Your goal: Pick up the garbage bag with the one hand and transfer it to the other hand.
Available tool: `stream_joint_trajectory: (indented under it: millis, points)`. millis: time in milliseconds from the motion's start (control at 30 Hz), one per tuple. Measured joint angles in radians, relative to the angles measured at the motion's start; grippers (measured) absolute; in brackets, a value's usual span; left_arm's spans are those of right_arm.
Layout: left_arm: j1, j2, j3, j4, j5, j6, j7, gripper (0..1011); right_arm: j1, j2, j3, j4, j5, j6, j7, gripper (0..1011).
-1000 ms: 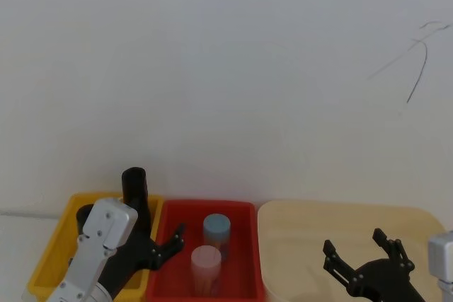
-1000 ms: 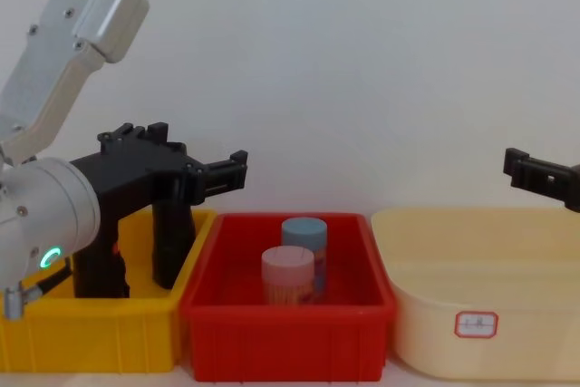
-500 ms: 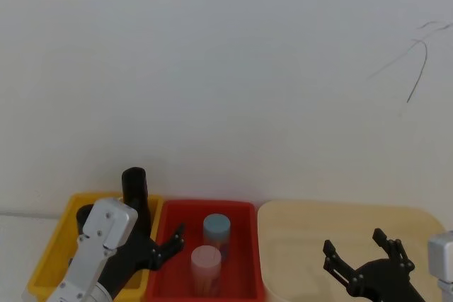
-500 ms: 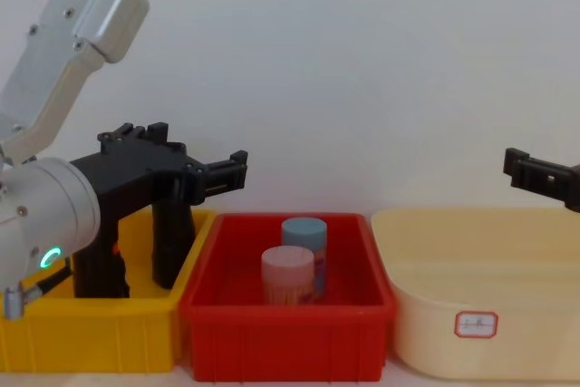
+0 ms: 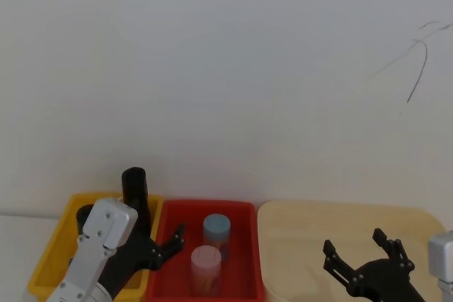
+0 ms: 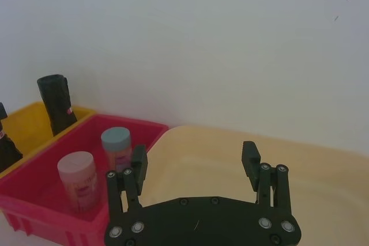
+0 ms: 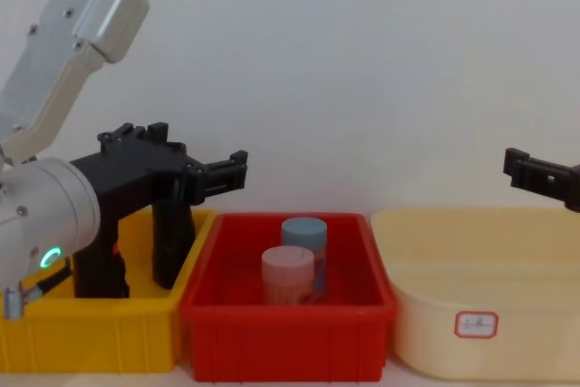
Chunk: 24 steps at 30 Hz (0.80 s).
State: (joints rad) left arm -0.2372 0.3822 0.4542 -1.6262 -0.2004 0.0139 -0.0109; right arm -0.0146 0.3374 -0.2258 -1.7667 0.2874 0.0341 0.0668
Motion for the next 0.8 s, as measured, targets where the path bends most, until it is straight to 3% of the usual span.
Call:
stream_joint_trajectory:
  millis: [800]
  points:
    - [0.002, 0.004, -0.003, -0.001, -0.003, 0.000, -0.014, 1003, 0.000, 0.000, 0.000, 0.000, 0.000, 0.000, 0.000, 1000]
